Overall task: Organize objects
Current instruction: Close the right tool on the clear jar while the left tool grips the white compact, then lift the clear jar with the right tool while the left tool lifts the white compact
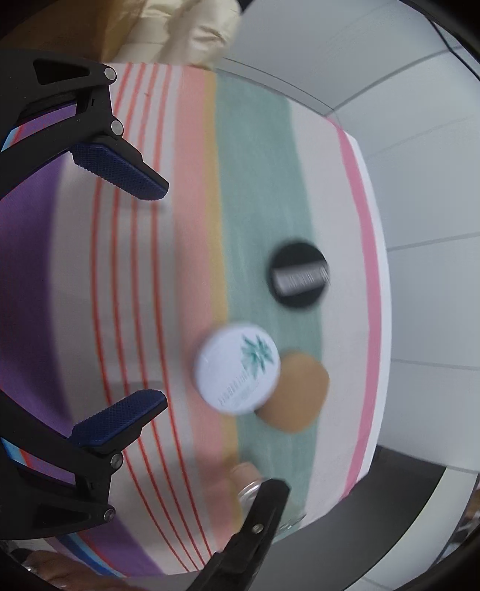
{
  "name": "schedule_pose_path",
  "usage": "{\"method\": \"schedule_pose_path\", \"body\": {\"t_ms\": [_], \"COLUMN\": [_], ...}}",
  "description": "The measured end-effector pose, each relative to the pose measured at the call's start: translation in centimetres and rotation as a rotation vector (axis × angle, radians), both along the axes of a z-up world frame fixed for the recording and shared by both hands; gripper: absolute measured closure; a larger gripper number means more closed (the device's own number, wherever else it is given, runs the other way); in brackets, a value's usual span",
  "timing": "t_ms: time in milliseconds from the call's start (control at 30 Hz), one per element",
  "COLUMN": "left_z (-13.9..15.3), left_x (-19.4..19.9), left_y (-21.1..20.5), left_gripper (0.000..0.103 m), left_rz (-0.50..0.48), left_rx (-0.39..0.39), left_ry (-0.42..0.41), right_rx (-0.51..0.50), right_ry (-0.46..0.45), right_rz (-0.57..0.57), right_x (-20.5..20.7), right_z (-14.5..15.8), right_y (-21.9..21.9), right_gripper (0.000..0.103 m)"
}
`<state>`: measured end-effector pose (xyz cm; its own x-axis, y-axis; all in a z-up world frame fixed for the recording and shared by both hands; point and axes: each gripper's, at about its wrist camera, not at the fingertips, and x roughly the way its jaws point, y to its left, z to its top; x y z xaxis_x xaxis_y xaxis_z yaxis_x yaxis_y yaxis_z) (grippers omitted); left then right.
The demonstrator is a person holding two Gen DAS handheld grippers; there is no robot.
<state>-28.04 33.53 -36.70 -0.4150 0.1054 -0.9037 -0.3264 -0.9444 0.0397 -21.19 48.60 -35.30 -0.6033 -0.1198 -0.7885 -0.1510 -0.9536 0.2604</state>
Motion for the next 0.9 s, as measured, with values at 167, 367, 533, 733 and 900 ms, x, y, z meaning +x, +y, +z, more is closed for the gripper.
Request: {"method": "schedule_pose_path", "body": {"t_ms": [167,367,533,733,900], "left_z": [0.0,0.3,1.8,5.2,9.1], "left_x": [-1.3,-2.7,-2.0,-1.6,-1.6], "left_y": [4.0,5.0,3.3,0.7,-1.0], "left_gripper": [0.01,0.045,0.045,0.045,0.045], "left_rz": [-0.009,0.068,0.06,0.08,0.108], "left_rx": [0.002,0.038,0.014,0.004,0.024], "left_ry": [0.054,0.03,0.067,0.091,0.108], "right_rx": [0.061,0.085,0.131,0.153,0.194], "right_ry": [-0.036,-0.076,-0.098,-0.103,-0.091], "right_rz": [-0.048,-0.075,-0.059,-0.065,-0.074], "right_x": [0.9,1.4,1.7,1.6,1.8], "right_z": [0.5,0.7,1.4,3.2,6.5], "right_y": [1.8,2.5,1.8,0.8,-0.1], "right_gripper": [0.074,0.074,0.074,0.074,0.074]}}
